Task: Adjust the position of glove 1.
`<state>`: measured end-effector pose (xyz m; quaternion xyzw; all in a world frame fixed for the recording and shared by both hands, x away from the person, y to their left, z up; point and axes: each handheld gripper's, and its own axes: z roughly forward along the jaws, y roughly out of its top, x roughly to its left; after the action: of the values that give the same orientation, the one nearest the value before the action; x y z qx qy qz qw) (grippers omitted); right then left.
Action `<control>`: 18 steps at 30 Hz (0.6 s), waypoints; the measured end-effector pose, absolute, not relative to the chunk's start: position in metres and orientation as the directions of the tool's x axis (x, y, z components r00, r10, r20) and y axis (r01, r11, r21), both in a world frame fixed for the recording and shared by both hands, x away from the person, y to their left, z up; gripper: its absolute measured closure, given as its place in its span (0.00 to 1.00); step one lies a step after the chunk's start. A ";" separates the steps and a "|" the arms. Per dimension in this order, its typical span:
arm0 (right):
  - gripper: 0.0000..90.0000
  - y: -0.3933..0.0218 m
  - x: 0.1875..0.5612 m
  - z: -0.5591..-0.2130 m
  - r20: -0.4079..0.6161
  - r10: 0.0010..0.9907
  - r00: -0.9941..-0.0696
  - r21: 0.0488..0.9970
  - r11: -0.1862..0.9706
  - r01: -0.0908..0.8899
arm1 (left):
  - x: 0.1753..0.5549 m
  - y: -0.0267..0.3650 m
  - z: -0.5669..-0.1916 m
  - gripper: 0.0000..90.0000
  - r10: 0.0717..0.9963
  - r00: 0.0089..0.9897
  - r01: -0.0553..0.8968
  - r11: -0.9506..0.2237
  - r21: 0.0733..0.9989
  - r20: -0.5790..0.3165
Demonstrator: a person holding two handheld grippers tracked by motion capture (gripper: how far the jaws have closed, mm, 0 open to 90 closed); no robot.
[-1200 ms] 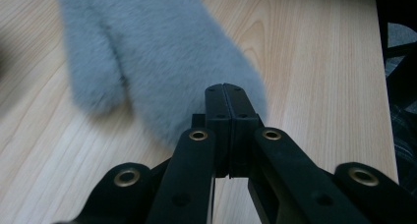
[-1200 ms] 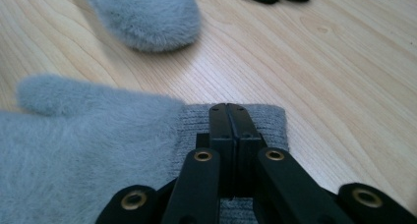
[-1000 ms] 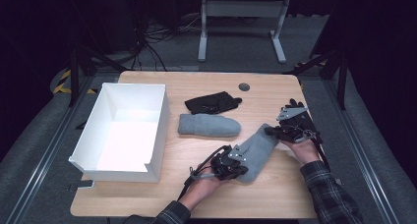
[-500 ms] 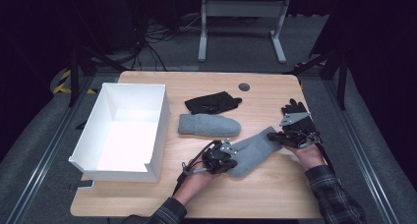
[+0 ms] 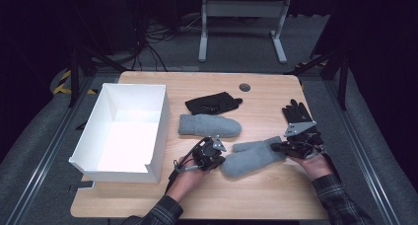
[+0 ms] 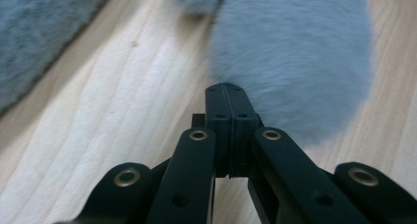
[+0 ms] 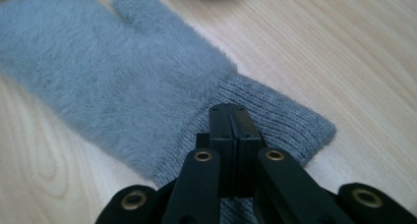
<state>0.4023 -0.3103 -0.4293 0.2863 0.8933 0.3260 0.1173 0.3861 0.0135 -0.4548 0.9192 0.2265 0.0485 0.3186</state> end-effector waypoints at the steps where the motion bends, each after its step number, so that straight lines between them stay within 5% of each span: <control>1: 1.00 -0.311 0.399 -0.429 -0.018 0.584 -0.812 0.648 0.625 0.435 | 0.386 0.014 -0.455 1.00 0.449 0.892 0.385 -0.693 0.610 -0.053; 11: 1.00 -0.310 0.385 -0.428 -0.017 0.567 -0.823 0.641 0.638 0.427 | 0.370 0.021 -0.437 1.00 0.413 0.903 0.380 -0.644 0.663 -0.117; 18: 1.00 -0.307 0.384 -0.428 -0.011 0.564 -0.826 0.637 0.641 0.429 | 0.352 0.007 -0.443 1.00 0.277 0.929 0.368 -0.628 0.686 -0.245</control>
<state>0.3843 -0.3067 -0.4276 0.2759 0.8996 0.3218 0.1047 0.3516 0.0069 -0.4429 0.9003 0.1791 -0.0578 0.3925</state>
